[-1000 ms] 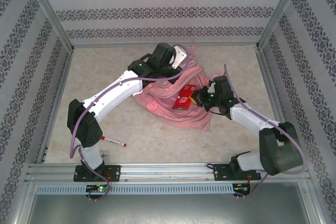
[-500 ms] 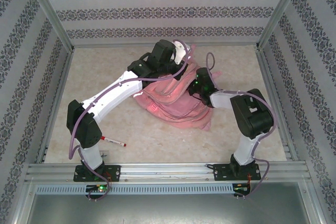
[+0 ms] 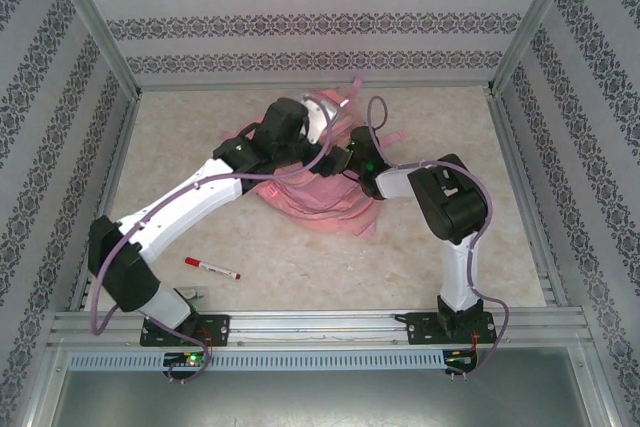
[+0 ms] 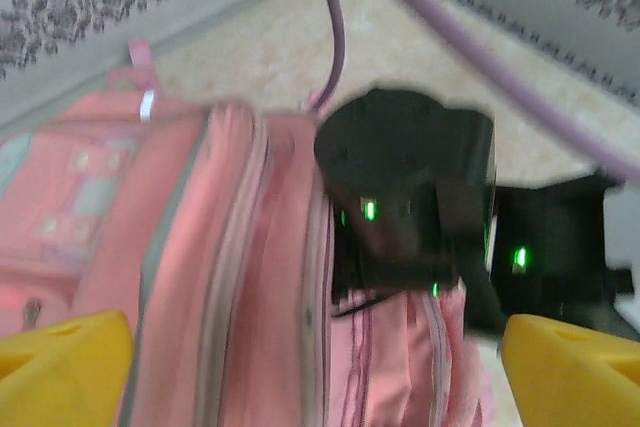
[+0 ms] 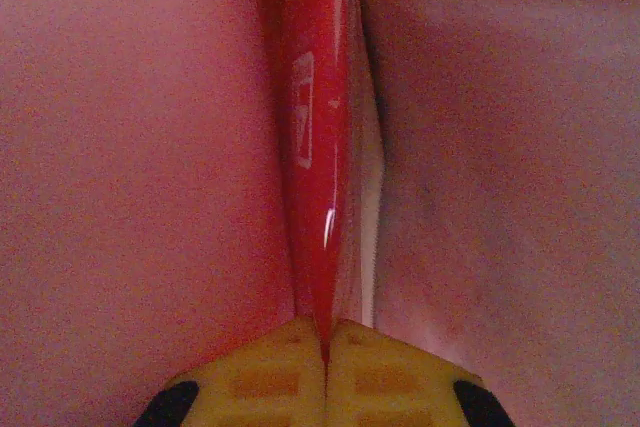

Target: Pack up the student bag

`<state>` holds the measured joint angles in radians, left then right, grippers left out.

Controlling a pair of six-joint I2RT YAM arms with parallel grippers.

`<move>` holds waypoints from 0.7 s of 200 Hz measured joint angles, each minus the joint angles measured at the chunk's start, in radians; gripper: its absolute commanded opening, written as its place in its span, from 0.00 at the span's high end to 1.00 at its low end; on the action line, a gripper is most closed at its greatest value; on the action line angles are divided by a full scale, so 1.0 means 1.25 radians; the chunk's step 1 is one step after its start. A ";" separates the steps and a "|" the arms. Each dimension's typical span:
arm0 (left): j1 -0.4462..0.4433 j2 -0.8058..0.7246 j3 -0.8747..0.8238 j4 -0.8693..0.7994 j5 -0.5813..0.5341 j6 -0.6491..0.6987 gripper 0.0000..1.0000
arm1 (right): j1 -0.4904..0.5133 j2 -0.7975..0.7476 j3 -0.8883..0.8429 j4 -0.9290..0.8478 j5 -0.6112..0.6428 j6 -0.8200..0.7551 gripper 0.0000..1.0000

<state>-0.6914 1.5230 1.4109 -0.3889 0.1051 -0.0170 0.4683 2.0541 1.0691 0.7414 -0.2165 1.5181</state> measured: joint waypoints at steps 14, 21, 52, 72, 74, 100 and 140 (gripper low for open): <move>0.000 -0.028 -0.057 0.000 -0.009 0.019 0.00 | 0.005 0.006 0.003 0.003 0.000 0.005 0.96; 0.000 -0.038 -0.086 0.005 -0.018 0.033 0.00 | 0.006 0.007 0.004 0.003 0.000 0.007 0.96; 0.000 -0.029 -0.173 0.013 -0.092 0.097 0.00 | 0.006 0.007 0.013 0.003 0.000 0.017 0.97; 0.000 0.024 -0.164 0.027 -0.158 0.140 0.00 | 0.006 0.007 0.015 0.002 0.000 0.020 0.98; 0.000 0.031 -0.162 0.030 -0.166 0.143 0.00 | 0.006 0.007 0.015 0.002 0.000 0.020 0.98; 0.001 0.110 -0.119 0.040 -0.254 0.180 0.57 | 0.006 0.007 0.015 0.002 0.000 0.020 0.97; 0.009 0.093 -0.084 0.045 -0.244 0.219 1.00 | 0.008 0.007 0.015 0.005 0.000 0.026 0.94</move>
<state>-0.6800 1.6390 1.3060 -0.3321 -0.1997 0.2569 0.4782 2.0624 1.0874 0.7475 -0.2165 1.5509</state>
